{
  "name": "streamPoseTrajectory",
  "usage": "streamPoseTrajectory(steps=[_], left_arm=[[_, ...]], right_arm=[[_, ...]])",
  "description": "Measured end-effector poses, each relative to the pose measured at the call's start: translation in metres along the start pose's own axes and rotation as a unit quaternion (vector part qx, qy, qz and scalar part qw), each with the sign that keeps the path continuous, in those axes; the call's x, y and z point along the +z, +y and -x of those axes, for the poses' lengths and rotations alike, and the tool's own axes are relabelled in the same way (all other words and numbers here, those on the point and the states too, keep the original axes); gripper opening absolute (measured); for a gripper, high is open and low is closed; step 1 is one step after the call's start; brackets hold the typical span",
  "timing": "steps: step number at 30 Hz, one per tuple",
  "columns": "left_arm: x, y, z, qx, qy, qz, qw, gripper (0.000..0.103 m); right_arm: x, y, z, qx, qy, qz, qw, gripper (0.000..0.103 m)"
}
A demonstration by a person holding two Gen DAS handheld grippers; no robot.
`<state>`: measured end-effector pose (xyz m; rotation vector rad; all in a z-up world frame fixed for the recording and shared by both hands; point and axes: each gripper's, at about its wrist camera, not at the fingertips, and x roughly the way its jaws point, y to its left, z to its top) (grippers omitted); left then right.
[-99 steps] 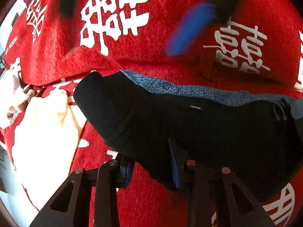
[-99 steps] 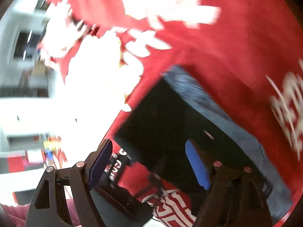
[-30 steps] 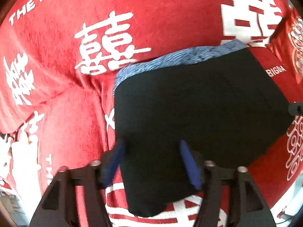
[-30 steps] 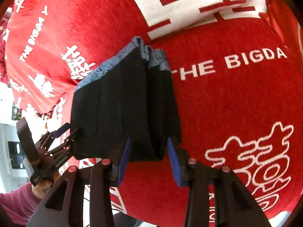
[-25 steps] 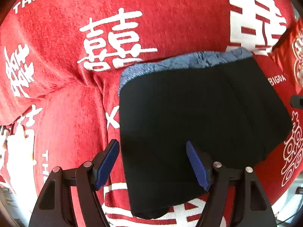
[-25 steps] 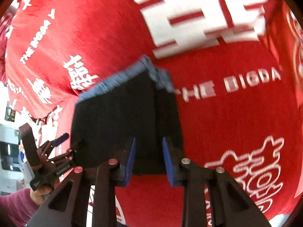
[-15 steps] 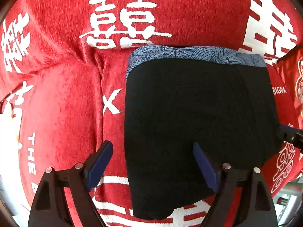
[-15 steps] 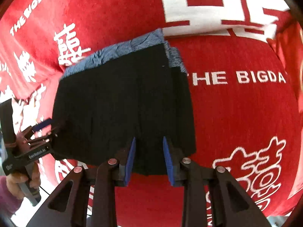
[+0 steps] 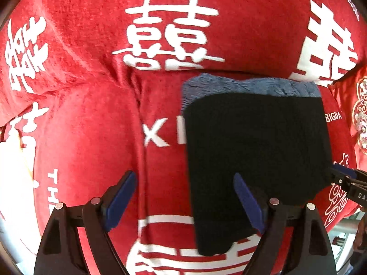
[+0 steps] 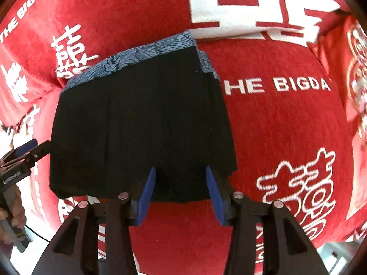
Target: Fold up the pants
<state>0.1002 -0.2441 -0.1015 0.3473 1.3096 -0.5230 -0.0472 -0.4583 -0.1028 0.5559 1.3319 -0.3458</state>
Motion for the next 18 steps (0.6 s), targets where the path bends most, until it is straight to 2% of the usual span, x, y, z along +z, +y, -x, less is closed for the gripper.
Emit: streamPoseTrajectory(steps=[6, 12, 15, 18], left_arm=[[0.007, 0.025, 0.005, -0.015, -0.001, 0.02, 0.9997, 0.087], [0.049, 0.028, -0.005, 0.002, -0.028, 0.036, 0.999, 0.087], [0.067, 0.021, -0.024, 0.016, -0.019, 0.04, 0.9989, 0.087], [0.073, 0.017, -0.041, 0.043, -0.011, 0.034, 0.9984, 0.087]], right_arm=[[-0.014, 0.005, 0.009, -0.018, -0.005, -0.011, 1.0, 0.051], [-0.02, 0.003, 0.026, -0.016, -0.035, -0.034, 0.999, 0.051], [-0.003, 0.005, 0.035, -0.016, -0.06, -0.007, 0.998, 0.051], [0.032, 0.005, 0.029, -0.018, -0.068, 0.015, 0.997, 0.051]])
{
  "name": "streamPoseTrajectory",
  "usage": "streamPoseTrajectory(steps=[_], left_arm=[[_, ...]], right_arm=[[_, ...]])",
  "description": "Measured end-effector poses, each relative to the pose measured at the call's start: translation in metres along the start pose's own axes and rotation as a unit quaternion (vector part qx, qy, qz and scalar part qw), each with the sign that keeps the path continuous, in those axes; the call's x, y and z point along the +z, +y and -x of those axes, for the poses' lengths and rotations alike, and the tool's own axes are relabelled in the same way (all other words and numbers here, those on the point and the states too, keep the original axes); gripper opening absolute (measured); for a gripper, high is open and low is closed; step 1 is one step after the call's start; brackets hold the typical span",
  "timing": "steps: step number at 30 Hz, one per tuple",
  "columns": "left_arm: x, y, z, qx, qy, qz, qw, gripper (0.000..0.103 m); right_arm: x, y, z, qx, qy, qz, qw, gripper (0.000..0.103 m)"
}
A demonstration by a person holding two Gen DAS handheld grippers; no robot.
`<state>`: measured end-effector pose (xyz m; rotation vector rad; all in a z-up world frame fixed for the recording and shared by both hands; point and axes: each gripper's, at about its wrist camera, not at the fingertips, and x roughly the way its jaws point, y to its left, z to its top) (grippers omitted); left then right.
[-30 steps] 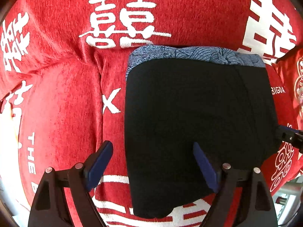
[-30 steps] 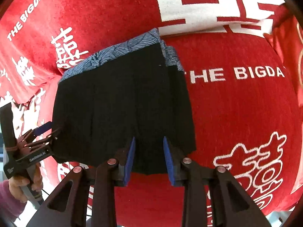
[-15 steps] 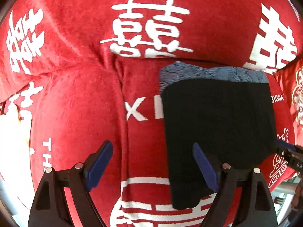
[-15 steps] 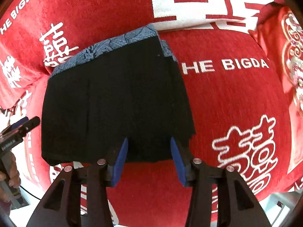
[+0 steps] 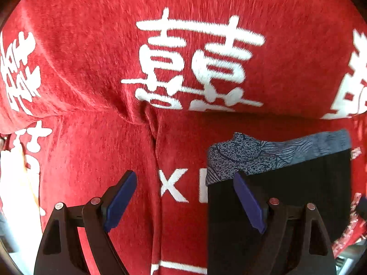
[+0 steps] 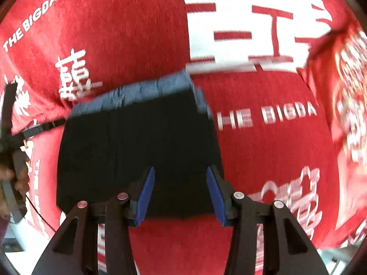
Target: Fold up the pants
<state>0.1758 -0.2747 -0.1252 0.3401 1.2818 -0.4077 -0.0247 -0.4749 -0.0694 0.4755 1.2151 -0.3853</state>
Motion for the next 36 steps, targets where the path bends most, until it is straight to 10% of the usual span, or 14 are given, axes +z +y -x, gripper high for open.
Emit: streamPoseTrajectory(steps=[14, 23, 36], left_arm=[[-0.016, 0.02, -0.026, 0.03, 0.039, 0.045, 0.9978, 0.087], [-0.032, 0.029, 0.008, -0.05, 0.059, 0.059, 0.9952, 0.087], [-0.036, -0.008, 0.01, -0.051, 0.078, 0.031, 0.9952, 0.087]], right_arm=[[0.023, -0.023, -0.052, 0.046, 0.07, 0.007, 0.996, 0.057], [0.006, -0.044, -0.042, 0.074, 0.098, -0.018, 0.992, 0.064], [0.002, -0.056, -0.048, 0.108, 0.125, -0.036, 0.986, 0.073]])
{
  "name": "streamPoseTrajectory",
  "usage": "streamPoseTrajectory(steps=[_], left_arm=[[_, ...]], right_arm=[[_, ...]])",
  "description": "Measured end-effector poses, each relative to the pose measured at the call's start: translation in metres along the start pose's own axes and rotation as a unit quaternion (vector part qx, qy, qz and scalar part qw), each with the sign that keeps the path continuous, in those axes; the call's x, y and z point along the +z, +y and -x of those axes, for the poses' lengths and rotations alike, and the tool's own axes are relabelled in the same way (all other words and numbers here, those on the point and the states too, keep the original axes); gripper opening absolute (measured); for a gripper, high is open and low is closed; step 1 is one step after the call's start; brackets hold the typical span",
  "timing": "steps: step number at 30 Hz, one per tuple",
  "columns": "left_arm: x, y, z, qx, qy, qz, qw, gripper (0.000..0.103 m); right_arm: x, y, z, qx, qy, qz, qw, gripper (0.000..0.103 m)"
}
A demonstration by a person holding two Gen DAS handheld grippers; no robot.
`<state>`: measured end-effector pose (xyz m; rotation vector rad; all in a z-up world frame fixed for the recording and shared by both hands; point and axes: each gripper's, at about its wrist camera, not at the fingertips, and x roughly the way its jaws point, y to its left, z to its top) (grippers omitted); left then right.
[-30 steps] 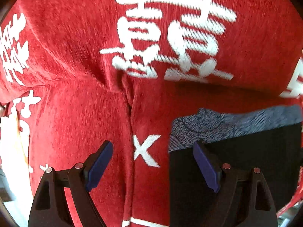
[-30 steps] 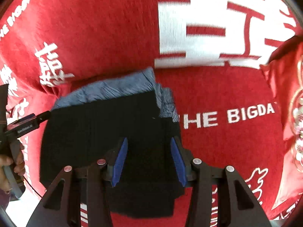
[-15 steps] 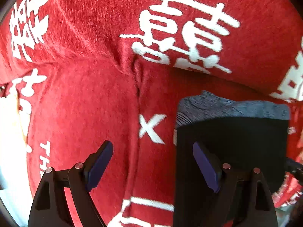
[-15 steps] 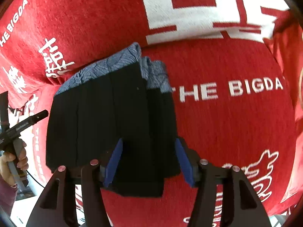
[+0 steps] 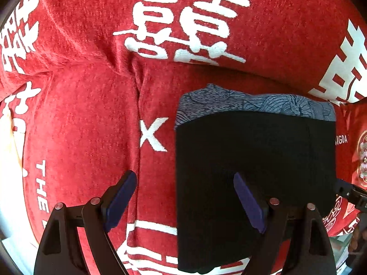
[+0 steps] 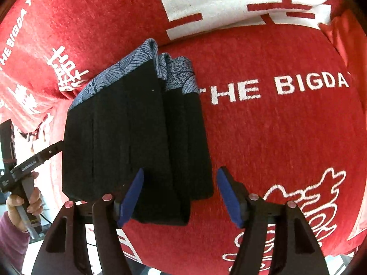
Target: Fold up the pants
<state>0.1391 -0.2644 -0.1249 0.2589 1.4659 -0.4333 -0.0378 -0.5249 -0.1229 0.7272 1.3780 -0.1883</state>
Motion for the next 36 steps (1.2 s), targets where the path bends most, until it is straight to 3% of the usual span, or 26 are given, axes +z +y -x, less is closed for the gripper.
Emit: streamPoseTrajectory(steps=[4, 5, 18, 24, 36], left_arm=[[0.0, -0.003, -0.003, -0.004, 0.005, 0.002, 1.0, 0.091], [0.001, -0.003, -0.004, -0.004, 0.007, 0.003, 1.0, 0.103], [0.004, -0.005, -0.008, -0.023, 0.022, -0.008, 0.9995, 0.103], [0.006, 0.009, -0.022, -0.088, 0.061, 0.005, 0.9943, 0.103], [0.021, 0.026, -0.066, -0.2, 0.09, -0.005, 0.9756, 0.103]], right_arm=[[0.003, -0.005, -0.002, 0.024, 0.004, -0.003, 1.0, 0.076], [0.003, -0.007, -0.001, 0.031, 0.003, -0.002, 1.0, 0.078], [0.009, -0.02, -0.001, 0.1, 0.013, 0.015, 0.995, 0.086], [0.017, -0.032, -0.009, 0.119, 0.029, 0.011, 0.992, 0.087], [0.049, -0.054, -0.047, 0.238, 0.063, -0.002, 0.969, 0.088]])
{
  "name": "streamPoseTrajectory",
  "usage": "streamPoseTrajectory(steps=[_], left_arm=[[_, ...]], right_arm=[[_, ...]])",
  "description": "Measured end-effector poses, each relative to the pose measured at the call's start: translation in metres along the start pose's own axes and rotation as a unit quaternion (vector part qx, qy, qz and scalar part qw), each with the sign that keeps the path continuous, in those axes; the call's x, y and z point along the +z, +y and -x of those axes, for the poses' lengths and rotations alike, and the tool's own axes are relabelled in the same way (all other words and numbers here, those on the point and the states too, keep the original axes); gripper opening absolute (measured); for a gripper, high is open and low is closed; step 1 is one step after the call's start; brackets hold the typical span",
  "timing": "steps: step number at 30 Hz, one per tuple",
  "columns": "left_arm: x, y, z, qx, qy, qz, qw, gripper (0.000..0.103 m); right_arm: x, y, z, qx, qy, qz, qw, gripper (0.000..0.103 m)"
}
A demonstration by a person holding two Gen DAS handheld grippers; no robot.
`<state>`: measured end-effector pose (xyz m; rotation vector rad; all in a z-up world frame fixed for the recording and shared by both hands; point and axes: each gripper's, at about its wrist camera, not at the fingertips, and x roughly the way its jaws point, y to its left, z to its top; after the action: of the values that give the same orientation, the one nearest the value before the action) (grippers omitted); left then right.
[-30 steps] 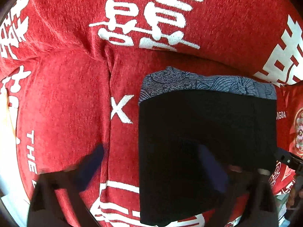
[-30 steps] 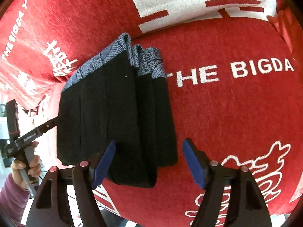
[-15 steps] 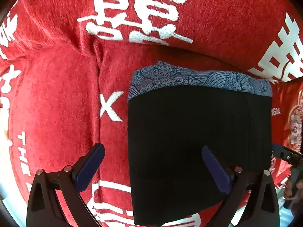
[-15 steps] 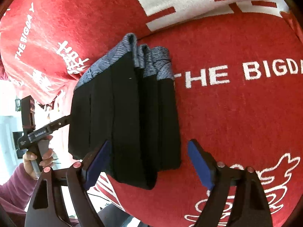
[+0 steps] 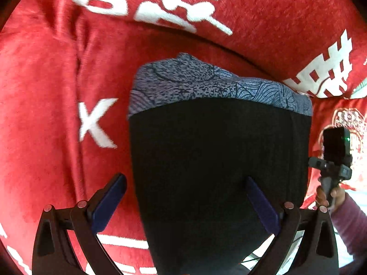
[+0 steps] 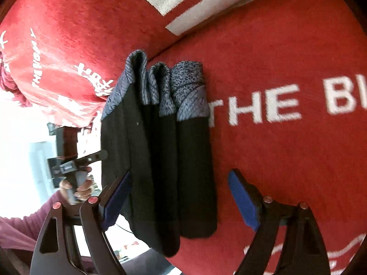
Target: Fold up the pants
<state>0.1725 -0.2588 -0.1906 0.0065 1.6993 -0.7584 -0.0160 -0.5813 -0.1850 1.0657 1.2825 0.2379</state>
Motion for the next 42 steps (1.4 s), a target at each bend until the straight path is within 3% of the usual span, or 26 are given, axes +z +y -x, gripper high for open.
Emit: streamPoseTrajectory(steps=[4, 8, 10, 12, 15, 18, 21, 27, 33, 35, 36, 37, 38, 40, 42], left_arm=[[0.0, -0.008, -0.006, -0.019, -0.003, 0.0, 0.9998, 0.103], [0.0, -0.012, -0.012, -0.023, -0.002, 0.014, 0.9996, 0.103], [-0.001, -0.011, -0.011, -0.025, -0.001, 0.022, 0.9994, 0.102], [-0.004, -0.014, -0.007, -0.04, -0.012, 0.03, 0.9987, 0.085], [-0.014, -0.025, 0.01, -0.028, -0.037, 0.008, 0.9989, 0.066], [-0.023, -0.037, 0.027, -0.014, -0.056, -0.003, 0.9984, 0.058], [-0.038, -0.047, 0.048, -0.005, -0.066, -0.016, 0.9977, 0.057], [-0.077, -0.056, 0.078, 0.003, -0.069, -0.024, 0.9973, 0.058], [-0.111, -0.038, 0.055, 0.017, -0.047, -0.01, 0.9987, 0.058], [-0.119, -0.024, 0.034, 0.038, -0.037, -0.007, 0.9986, 0.067], [-0.121, -0.017, 0.028, 0.042, -0.041, 0.0, 0.9983, 0.082], [-0.123, -0.011, 0.027, 0.042, -0.058, 0.005, 0.9974, 0.088], [-0.123, -0.005, 0.025, 0.041, -0.064, 0.011, 0.997, 0.096], [-0.122, 0.001, 0.022, 0.029, -0.065, 0.018, 0.9973, 0.099], [-0.123, 0.002, 0.021, 0.038, -0.069, 0.009, 0.9969, 0.103]], right_arm=[[0.008, 0.001, -0.011, 0.048, 0.008, 0.01, 0.999, 0.088], [0.016, 0.004, -0.021, 0.052, 0.014, 0.008, 0.998, 0.088], [0.018, 0.002, -0.021, 0.045, 0.017, -0.008, 0.999, 0.079], [0.015, -0.001, -0.017, 0.018, 0.018, -0.014, 1.0, 0.06], [0.01, 0.005, -0.012, 0.01, 0.011, -0.016, 1.0, 0.05], [0.005, 0.015, -0.006, 0.026, 0.0, -0.024, 0.999, 0.044], [-0.006, 0.021, 0.007, 0.051, -0.007, -0.028, 0.998, 0.043], [-0.049, 0.036, 0.023, 0.087, -0.005, -0.034, 0.996, 0.043], [-0.086, 0.028, 0.004, 0.085, 0.017, -0.04, 0.995, 0.043], [-0.09, 0.021, -0.012, 0.064, 0.028, -0.035, 0.997, 0.046], [-0.094, 0.008, -0.016, 0.043, 0.032, -0.021, 0.998, 0.051], [-0.097, 0.003, -0.023, 0.021, 0.028, -0.003, 0.999, 0.054], [-0.096, -0.002, -0.025, 0.026, 0.021, -0.003, 0.999, 0.057], [-0.097, -0.012, -0.027, 0.048, 0.011, -0.021, 0.999, 0.058], [-0.099, -0.009, -0.027, 0.043, -0.001, -0.009, 0.999, 0.058]])
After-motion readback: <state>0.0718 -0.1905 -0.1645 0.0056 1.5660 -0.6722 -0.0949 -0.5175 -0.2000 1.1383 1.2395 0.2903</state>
